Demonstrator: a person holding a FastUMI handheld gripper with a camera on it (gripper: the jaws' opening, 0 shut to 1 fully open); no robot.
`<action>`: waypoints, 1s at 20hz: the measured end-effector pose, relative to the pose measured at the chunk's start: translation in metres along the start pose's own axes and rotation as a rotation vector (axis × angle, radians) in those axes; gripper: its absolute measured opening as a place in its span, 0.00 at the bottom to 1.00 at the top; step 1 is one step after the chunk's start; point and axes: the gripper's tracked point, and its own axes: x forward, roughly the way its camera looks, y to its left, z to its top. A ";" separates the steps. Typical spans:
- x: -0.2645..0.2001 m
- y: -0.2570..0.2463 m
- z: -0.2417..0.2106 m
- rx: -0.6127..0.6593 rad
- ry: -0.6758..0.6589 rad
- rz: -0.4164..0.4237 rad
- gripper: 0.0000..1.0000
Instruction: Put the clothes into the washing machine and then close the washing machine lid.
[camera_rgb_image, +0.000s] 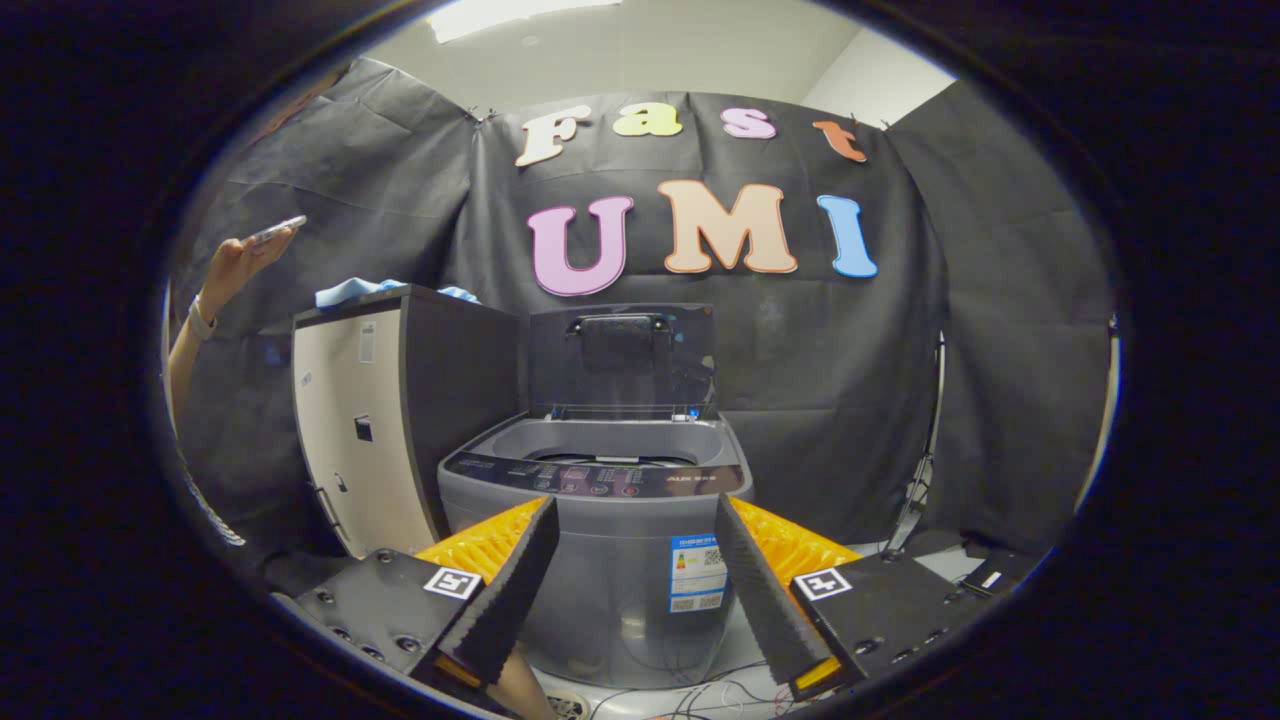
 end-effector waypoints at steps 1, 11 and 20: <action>0.004 0.003 0.009 0.009 -0.015 -0.006 0.97; 0.095 0.105 0.196 0.023 -0.144 0.147 0.96; 0.205 0.275 0.322 0.025 -0.164 0.301 0.96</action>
